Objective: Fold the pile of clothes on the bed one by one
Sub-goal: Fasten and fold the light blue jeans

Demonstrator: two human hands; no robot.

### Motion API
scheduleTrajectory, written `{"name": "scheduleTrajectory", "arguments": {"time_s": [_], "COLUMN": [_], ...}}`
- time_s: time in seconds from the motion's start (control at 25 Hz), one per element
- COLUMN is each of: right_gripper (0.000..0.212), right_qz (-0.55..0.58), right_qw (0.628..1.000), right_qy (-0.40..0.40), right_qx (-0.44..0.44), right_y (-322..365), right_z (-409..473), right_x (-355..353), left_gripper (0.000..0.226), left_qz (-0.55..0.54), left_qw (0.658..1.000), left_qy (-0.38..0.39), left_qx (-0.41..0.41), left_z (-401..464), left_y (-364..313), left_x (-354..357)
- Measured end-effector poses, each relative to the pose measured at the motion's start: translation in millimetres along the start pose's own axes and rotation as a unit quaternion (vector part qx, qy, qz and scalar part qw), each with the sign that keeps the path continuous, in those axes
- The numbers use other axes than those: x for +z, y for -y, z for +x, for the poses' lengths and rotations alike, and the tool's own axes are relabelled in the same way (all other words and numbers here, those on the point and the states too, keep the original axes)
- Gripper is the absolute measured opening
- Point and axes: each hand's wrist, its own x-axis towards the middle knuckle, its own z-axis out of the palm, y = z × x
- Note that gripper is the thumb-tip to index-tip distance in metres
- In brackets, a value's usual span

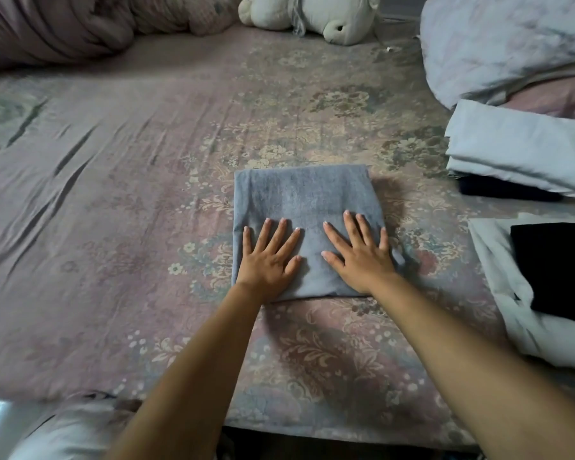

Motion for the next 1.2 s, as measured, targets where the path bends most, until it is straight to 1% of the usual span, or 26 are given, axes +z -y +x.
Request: {"name": "scheduleTrajectory", "arguments": {"time_s": [0.04,0.08,0.12,0.2,0.24,0.28,0.32,0.36,0.4,0.44,0.52,0.56,0.64,0.68,0.72,0.76,0.84,0.88,0.96,1.0,1.04,1.12,1.16,1.2], "right_gripper": [0.066,0.075,0.086,0.103,0.102,0.093,0.081,0.064,0.047,0.039,0.033,0.029,0.025,0.026,0.026,0.023,0.014,0.015,0.015,0.014,0.013,0.009,0.007,0.008], "right_qz": [-0.009,-0.03,-0.059,-0.116,-0.132,-0.147,-0.174,-0.2,-0.22,-0.228,-0.21,-0.189,-0.101,-0.069,-0.062,-0.057,-0.028,0.004,0.077,0.1,0.089,0.035,0.04,0.053], "right_qw": [1.0,0.999,0.995,0.979,0.969,0.957,0.946,0.93,0.92,0.913,0.916,0.925,0.957,0.967,0.972,0.975,0.982,0.983,0.975,0.971,0.972,0.982,0.981,0.977], "right_qy": [0.006,0.003,-0.008,-0.075,-0.119,-0.16,-0.18,-0.21,-0.23,-0.252,-0.259,-0.248,-0.175,-0.149,-0.139,-0.141,-0.136,-0.145,-0.185,-0.199,-0.199,-0.171,-0.174,-0.198], "right_qx": [-0.009,-0.036,-0.076,-0.153,-0.173,-0.191,-0.206,-0.224,-0.228,-0.226,-0.221,-0.219,-0.209,-0.194,-0.177,-0.159,-0.126,-0.114,-0.097,-0.09,-0.086,-0.077,-0.073,-0.066], "right_y": [-1,-4,-9,-20,-28,-37,-43,-49,-52,-52,-49,-48,-47,-49,-50,-53,-52,-49,-51,-53,-54,-52,-53,-55], "right_z": [-4,-9,-16,-28,-31,-30,-27,-24,-22,-22,-23,-25,-27,-25,-25,-24,-27,-32,-40,-42,-44,-50,-51,-52], "right_x": [-4,-3,2,14,17,22,23,26,25,22,14,3,-37,-62,-93,-125,-200,-237,-296,-315,-327,-337,-337,-338], "left_gripper": [0.081,0.087,0.093,0.099,0.094,0.082,0.068,0.059,0.054,0.049,0.038,0.035,0.028,0.025,0.022,0.021,0.022,0.022,0.02,0.02,0.021,0.022,0.02,0.018], "left_qz": [0.013,0.018,0.021,0.038,0.042,0.051,0.064,0.079,0.092,0.105,0.137,0.15,0.131,0.106,0.082,0.083,0.088,0.084,0.033,0.01,0.011,0.078,0.093,0.082], "left_qw": [1.0,1.0,0.999,0.993,0.99,0.987,0.984,0.981,0.979,0.978,0.977,0.974,0.976,0.982,0.987,0.988,0.989,0.991,0.995,0.996,0.997,0.997,0.995,0.994], "left_qy": [0.014,0.009,-0.013,-0.061,-0.081,-0.097,-0.11,-0.12,-0.124,-0.121,-0.095,-0.099,-0.119,-0.119,-0.112,-0.114,-0.119,-0.105,-0.09,-0.09,-0.078,-0.027,-0.034,-0.07], "left_qx": [0.004,0.021,0.048,0.093,0.109,0.121,0.128,0.133,0.134,0.134,0.136,0.135,0.125,0.106,0.084,0.056,0.032,0.02,0.004,-0.003,-0.006,-0.001,-0.004,-0.01], "left_z": [-6,-15,-26,-45,-46,-45,-42,-37,-33,-30,-30,-29,-22,-16,-10,0,21,29,36,39,38,36,36,38], "left_y": [0,-1,0,8,16,22,25,25,23,21,14,12,13,14,14,15,19,18,16,13,8,-5,-8,-8], "left_x": [-1,0,2,6,7,5,3,-1,-3,-5,-14,-22,-57,-82,-110,-139,-204,-240,-300,-321,-334,-345,-345,-346]}}
